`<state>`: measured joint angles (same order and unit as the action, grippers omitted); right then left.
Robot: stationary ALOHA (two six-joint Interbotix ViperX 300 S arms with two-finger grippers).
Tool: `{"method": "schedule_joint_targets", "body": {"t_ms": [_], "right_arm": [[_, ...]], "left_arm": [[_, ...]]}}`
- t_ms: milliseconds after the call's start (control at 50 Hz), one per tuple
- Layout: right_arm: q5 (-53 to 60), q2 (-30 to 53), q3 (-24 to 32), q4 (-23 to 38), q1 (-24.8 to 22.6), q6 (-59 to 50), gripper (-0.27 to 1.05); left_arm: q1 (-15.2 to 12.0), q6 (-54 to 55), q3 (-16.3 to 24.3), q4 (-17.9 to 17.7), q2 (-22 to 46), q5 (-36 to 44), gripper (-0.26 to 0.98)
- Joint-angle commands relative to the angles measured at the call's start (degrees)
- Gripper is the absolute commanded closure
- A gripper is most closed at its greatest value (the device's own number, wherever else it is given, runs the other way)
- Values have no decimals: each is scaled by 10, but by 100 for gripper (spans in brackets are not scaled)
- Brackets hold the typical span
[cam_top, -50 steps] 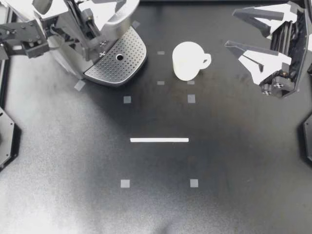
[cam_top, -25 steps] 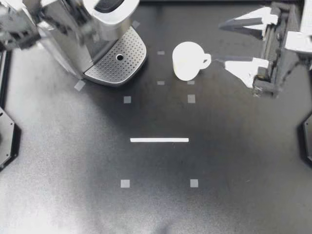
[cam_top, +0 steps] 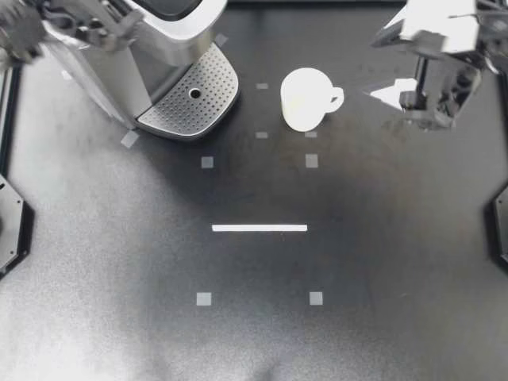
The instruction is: Place the coffee capsule inside the capsule container, then place the cup onto the center of the cup tray.
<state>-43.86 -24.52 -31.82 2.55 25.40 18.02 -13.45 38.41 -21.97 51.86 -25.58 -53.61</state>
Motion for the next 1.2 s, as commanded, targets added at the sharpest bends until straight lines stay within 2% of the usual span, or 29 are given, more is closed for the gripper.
{"method": "schedule_joint_targets", "body": {"t_ms": [0, 80, 160, 420, 500, 780, 1180], "right_arm": [[-12, 13, 22, -15, 16, 24, 1], [-18, 31, 22, -40, 27, 59, 1], [-17, 53, 17, -79, 44, 109, 1], [20, 122, -11, -232, 107, 281, 1], [37, 144, -18, -260, 123, 314, 1], [76, 208, -18, -275, 127, 341, 1], [134, 235, -29, -275, 127, 342, 1]], "left_arm": [[3, -55, 40, -82, -12, -29, 68], [4, -95, 52, -136, -24, -21, 68], [3, -108, 47, -163, -41, -2, 68], [3, -101, -9, -176, -99, 69, 68], [4, -97, -21, -176, -107, 83, 68], [3, -91, -37, -176, -127, 101, 68], [3, -90, -47, -173, -132, 122, 68]]}}
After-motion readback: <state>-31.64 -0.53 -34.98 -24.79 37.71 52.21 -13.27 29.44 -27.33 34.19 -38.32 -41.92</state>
